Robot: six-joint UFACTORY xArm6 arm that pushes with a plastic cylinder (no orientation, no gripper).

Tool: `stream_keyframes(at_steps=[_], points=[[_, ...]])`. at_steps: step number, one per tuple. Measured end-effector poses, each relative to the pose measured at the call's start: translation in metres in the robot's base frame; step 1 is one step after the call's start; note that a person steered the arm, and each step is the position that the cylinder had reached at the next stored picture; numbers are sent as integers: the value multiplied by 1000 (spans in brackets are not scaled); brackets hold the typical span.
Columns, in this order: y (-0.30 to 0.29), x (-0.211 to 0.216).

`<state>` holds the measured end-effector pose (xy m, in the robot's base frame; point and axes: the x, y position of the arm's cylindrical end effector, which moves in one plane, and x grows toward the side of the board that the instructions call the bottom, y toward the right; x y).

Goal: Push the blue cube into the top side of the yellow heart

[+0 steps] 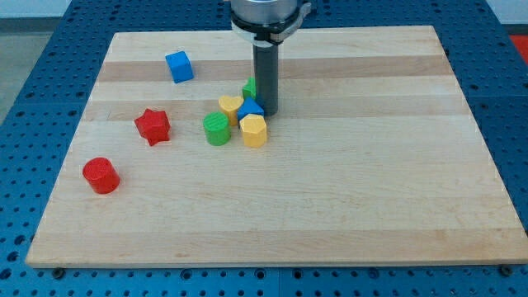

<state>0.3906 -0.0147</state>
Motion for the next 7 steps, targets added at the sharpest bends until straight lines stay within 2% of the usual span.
stream_keyframes(at_steps=[2,3,4,6,7], points=[[93,9],[73,-14],[27,-43],[-98,-150],[-176,-162]])
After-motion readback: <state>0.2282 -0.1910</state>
